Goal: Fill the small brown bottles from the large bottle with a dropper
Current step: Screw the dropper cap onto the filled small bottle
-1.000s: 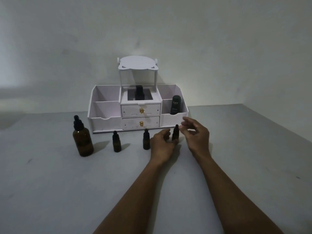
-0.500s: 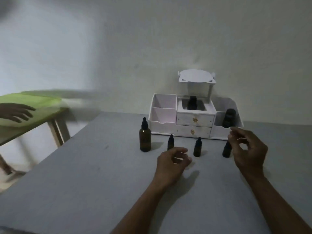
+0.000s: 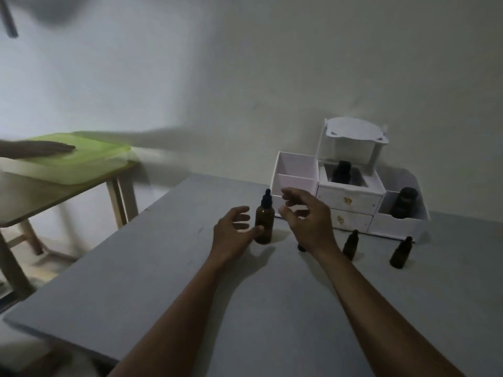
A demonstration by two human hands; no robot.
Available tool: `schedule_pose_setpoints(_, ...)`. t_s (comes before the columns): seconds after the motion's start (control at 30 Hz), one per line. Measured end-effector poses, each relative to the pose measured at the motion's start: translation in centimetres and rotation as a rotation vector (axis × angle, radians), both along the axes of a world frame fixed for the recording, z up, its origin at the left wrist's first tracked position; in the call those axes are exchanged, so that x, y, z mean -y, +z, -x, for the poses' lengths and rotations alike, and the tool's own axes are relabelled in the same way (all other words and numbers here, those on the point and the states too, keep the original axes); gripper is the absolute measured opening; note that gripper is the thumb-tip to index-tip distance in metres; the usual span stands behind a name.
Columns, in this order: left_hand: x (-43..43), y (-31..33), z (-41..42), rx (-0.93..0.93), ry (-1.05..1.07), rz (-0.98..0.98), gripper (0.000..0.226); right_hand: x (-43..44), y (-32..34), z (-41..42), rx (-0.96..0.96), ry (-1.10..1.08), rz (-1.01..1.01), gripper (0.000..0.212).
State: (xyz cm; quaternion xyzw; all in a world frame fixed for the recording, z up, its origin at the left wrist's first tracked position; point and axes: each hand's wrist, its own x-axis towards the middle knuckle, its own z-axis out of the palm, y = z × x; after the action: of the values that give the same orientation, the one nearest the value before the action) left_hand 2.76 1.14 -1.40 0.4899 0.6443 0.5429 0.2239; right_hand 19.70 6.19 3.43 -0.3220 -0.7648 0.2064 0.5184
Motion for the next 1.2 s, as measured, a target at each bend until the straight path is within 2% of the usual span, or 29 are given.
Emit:
schedule_pose_setpoints(0.13, -1.4, -0.6, 0.3, 0.001, -0.090, 0.038, 0.070, -1.5, -0.6, 2.7, -0.013, -0.029, 0.095, 0.043)
schedule_pose_setpoints(0.27, -2.4, -1.3, 0.7, 0.019, -0.142, 0.032, 0.073, -2.4, -1.2, 4.0, -0.019, -0.038, 0.130, 0.040)
schedule_pose_setpoints(0.47, -2.6, -1.3, 0.7, 0.037, -0.196, 0.019, 0.056, -3.1, -1.9, 4.1, -0.052, -0.093, 0.067, 0.029)
schedule_pose_setpoints(0.57, -2.3, -1.1, 0.7, 0.058, -0.207, 0.023, 0.055, -3.3, -2.0, 4.1, -0.071, -0.065, 0.080, 0.030)
schedule_pose_setpoints(0.7, -2.2, -1.0, 0.7, 0.035, -0.209, 0.029, 0.056, -3.4, -1.6, 4.1, -0.111, -0.019, 0.113, 0.043)
schedule_pose_setpoints(0.93, -2.4, -1.1, 0.8, 0.000, -0.194, 0.027, 0.055, -3.4, -2.2, 4.2, -0.087, -0.015, 0.118, 0.032)
schedule_pose_setpoints(1.1, -2.3, -1.1, 0.9, -0.008, -0.205, 0.022, 0.053, -3.4, -2.1, 4.3, -0.117, -0.005, 0.112, 0.042)
schedule_pose_setpoints(1.2, -2.2, -1.1, 1.0, 0.002, -0.206, 0.023, 0.054, -3.4, -2.1, 4.4, -0.123, 0.003, 0.114, 0.037)
